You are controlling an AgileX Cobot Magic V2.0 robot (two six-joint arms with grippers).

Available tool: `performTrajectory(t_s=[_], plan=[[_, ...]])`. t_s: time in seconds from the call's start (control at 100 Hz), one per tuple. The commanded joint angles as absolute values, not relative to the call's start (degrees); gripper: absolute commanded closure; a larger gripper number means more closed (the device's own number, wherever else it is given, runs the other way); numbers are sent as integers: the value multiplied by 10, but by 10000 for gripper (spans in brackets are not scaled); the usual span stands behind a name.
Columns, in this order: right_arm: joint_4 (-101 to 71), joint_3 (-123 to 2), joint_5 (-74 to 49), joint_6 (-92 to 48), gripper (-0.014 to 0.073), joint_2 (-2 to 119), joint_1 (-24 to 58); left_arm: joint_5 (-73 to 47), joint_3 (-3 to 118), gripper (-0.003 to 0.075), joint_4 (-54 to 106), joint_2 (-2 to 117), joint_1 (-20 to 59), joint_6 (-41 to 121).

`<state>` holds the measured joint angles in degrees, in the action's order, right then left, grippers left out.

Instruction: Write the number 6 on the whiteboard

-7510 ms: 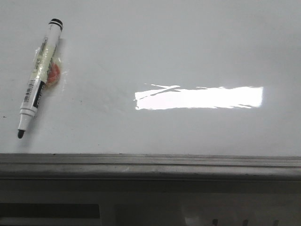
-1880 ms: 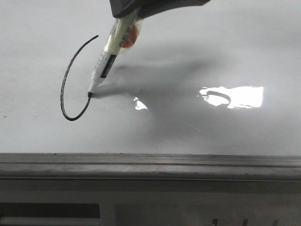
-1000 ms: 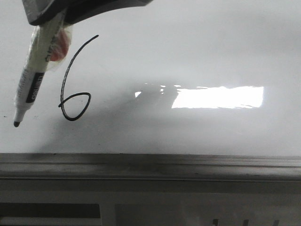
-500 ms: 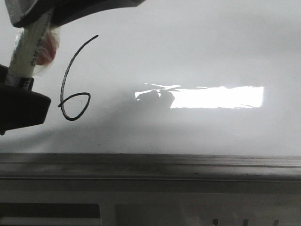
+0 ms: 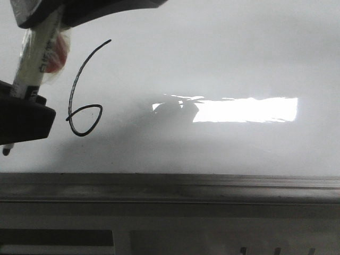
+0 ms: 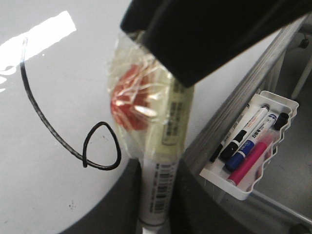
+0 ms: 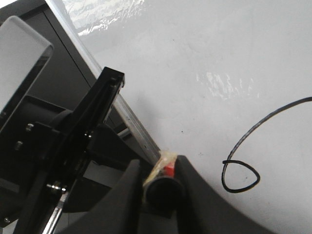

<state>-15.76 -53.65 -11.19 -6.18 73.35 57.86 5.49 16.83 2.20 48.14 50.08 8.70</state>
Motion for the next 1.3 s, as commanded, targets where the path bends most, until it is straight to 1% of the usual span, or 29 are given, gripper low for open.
performTrajectory(t_s=[0.0, 0.01, 0.03, 0.04, 0.05, 0.08, 0.11, 0.23, 0.32, 0.4, 0.6, 1.03, 1.06, 1.1, 1.23, 1.29], plan=[[-157, -553, -78, -65, 270, 718, 563, 100, 183, 741, 68, 476, 501, 73], [-157, -553, -78, -65, 237, 718, 560, 100, 183, 741, 72, 476, 501, 73], [-157, -553, -78, -65, 207, 718, 554, 100, 183, 741, 87, 476, 501, 73], [-157, -553, -78, -65, 168, 718, 551, 101, 183, 741, 97, 476, 499, 73], [-157, -553, -78, -65, 168, 718, 549, 103, 183, 741, 102, 476, 499, 73], [-157, -553, -79, -65, 129, 718, 543, 108, 183, 741, 126, 476, 496, 73], [-159, -553, -84, -65, 120, 715, 537, 114, 183, 741, 162, 476, 489, 73], [-167, -553, -86, -65, 139, 709, 528, 102, 204, 741, 303, 481, 457, 73], [-168, -553, -85, -65, 150, 705, 528, 53, 225, 741, 351, 502, 425, 73], [-169, -553, -85, -65, 158, 704, 528, 14, 242, 741, 358, 527, 404, 73], [-171, -553, -90, -65, 158, 704, 528, -3, 256, 741, 391, 566, 388, 73], [-171, -553, -98, -65, 158, 704, 530, -18, 256, 736, 386, 569, 362, 73], [-171, -553, -98, -65, 158, 704, 530, -22, 256, 723, 388, 569, 362, 73], [-171, -553, -98, -65, 158, 704, 530, -28, 256, 687, 388, 569, 362, 73], [-175, -553, -98, -65, 158, 704, 530, -36, 256, 507, 396, 569, 362, 73], [-175, -553, -98, -65, 158, 704, 530, -39, 256, 450, 399, 569, 362, 73]])
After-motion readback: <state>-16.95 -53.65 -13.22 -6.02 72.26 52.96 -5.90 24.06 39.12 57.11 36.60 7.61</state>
